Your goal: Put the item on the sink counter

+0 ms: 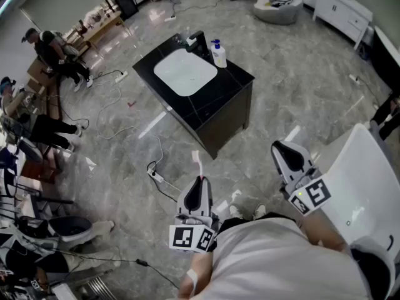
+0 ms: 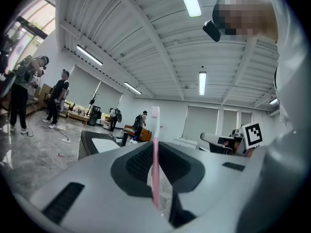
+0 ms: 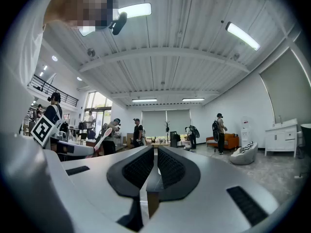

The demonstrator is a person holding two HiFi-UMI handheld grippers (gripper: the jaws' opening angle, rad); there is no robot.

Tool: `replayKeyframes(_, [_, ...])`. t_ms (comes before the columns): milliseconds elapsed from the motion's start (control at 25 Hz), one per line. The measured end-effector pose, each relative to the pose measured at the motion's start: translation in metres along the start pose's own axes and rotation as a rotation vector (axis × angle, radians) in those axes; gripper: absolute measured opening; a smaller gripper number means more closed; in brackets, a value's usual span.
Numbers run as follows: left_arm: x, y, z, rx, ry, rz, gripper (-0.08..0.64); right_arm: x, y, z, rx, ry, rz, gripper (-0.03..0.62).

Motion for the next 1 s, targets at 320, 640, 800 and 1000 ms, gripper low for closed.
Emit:
replayKeyframes(320, [0.0, -0.002, -0.014, 0.001, -0.01, -0.009, 0.035, -0.008, -0.003, -0.005, 0.009, -0.018, -0.003, 0.051])
replayKeyframes(640, [0.003, 0.002, -0.03, -0.003, -0.024, -0.007, 0.035, -0.017, 0.001, -0.013, 0.013, -0.043, 0.001, 0.052])
replayKeyframes(800, [0.005, 0.002, -0.04, -0.001, -0.036, -0.006, 0.035, -0.027, 0.0, -0.02, 0.011, -0.051, 0.011, 0.052])
replayKeyframes(1000, [0.006, 0.004, -0.054, 0.004, -0.072, -0.009, 0.035, -0.047, 0.004, -0.036, 0.027, -0.061, 0.029, 0.052])
Point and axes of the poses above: the fingertips, and each gripper's own axes: x forward along the fingers, z to its left, y out of its underside, the point moved 2 cm from there along -x, backward along the fingers, and after that the axes turned 9 degrees about x, right-handed, at the moved point
